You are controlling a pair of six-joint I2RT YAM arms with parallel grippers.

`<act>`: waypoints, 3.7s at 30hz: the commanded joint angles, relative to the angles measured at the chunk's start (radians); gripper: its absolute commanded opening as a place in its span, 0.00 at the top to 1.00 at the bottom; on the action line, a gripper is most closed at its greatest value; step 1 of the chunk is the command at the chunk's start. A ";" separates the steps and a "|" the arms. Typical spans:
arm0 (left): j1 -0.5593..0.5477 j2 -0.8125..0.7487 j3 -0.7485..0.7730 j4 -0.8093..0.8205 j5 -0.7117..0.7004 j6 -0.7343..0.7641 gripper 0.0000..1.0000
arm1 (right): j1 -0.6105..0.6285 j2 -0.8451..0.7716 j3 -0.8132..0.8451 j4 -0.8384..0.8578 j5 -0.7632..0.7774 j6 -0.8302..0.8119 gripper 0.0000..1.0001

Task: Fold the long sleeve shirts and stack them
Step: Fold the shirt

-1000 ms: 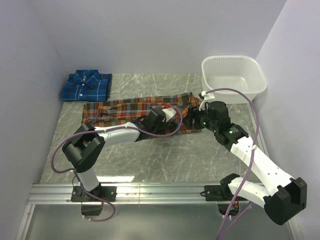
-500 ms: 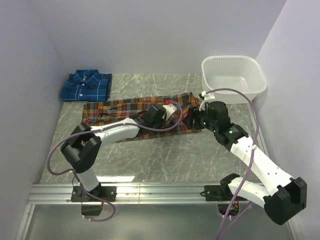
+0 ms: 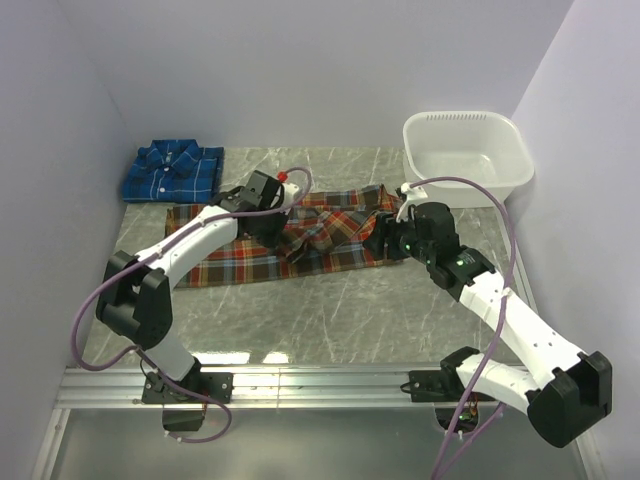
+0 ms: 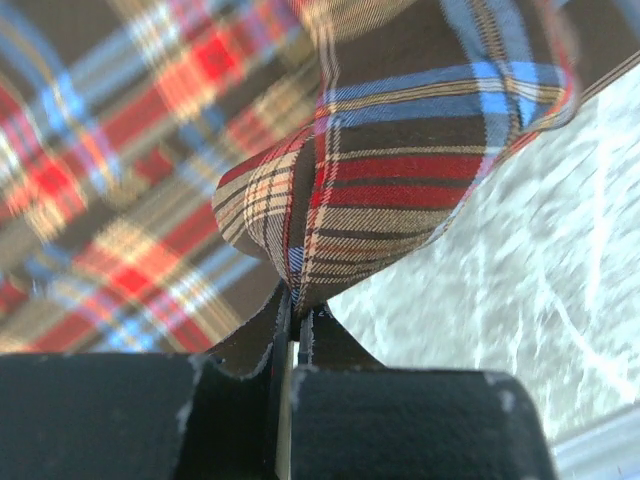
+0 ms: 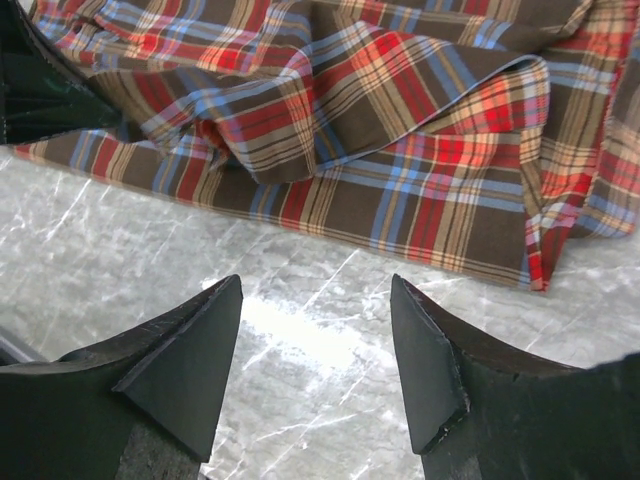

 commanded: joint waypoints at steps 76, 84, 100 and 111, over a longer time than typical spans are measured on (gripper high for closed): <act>0.547 -0.038 -0.269 0.558 0.279 -0.561 0.23 | -0.002 0.088 -0.056 0.072 -0.203 0.018 0.36; 0.549 -0.006 -0.323 0.690 0.263 -0.552 0.33 | -0.002 0.093 -0.064 0.081 -0.223 0.018 0.36; 0.544 0.056 -0.325 0.736 0.259 -0.564 0.37 | -0.002 0.093 -0.076 0.084 -0.226 0.013 0.36; 0.520 0.026 -0.251 0.584 0.278 -0.268 0.33 | -0.002 0.085 -0.091 0.098 -0.242 0.009 0.37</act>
